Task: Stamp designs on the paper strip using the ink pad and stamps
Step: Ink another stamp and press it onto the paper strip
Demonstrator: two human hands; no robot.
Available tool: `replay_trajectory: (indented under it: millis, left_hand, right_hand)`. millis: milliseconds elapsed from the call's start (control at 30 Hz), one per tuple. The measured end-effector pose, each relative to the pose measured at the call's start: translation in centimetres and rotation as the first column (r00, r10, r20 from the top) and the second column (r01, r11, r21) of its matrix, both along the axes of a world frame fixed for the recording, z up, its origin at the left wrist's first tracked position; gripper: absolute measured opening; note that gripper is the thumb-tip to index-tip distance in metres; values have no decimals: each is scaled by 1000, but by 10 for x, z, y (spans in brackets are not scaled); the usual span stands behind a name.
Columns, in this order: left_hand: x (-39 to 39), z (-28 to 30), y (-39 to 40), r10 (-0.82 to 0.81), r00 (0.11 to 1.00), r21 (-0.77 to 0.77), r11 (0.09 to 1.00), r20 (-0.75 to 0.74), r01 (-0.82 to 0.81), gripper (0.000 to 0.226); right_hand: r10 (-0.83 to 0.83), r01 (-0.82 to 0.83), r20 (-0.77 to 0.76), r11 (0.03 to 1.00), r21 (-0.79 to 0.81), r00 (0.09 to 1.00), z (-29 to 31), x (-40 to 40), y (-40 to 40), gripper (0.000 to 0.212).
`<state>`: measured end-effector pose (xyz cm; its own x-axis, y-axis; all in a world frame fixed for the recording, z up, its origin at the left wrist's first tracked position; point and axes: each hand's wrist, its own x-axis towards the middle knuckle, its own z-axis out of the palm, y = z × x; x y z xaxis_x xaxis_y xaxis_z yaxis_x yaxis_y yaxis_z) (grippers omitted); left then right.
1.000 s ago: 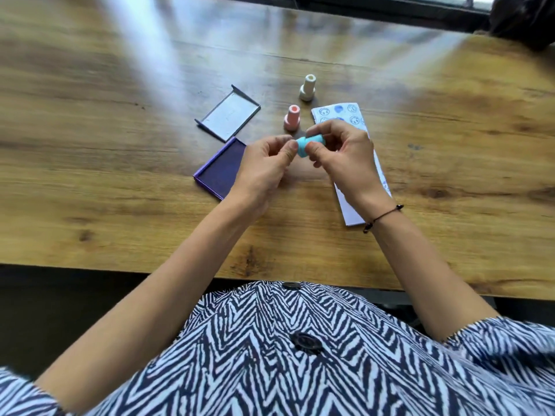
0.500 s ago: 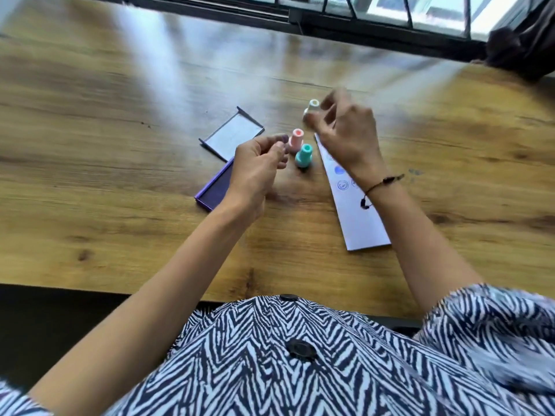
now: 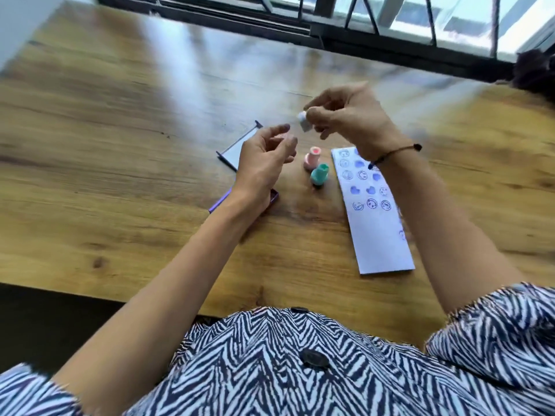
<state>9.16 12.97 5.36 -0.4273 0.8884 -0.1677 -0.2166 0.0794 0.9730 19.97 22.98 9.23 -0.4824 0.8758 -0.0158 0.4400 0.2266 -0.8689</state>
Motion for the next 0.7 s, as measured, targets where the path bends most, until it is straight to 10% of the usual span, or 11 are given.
replay_trajectory:
  millis: [400, 700]
  left_hand:
    - [-37, -7, -50, 57, 998, 29, 998, -41, -56, 6]
    - [-48, -12, -87, 144, 982, 46, 988, 125, -150, 17]
  right_hand:
    - [102, -101, 9, 993, -60, 995, -12, -37, -68, 23]
    - [87, -82, -17, 977, 194, 996, -26, -51, -113, 8]
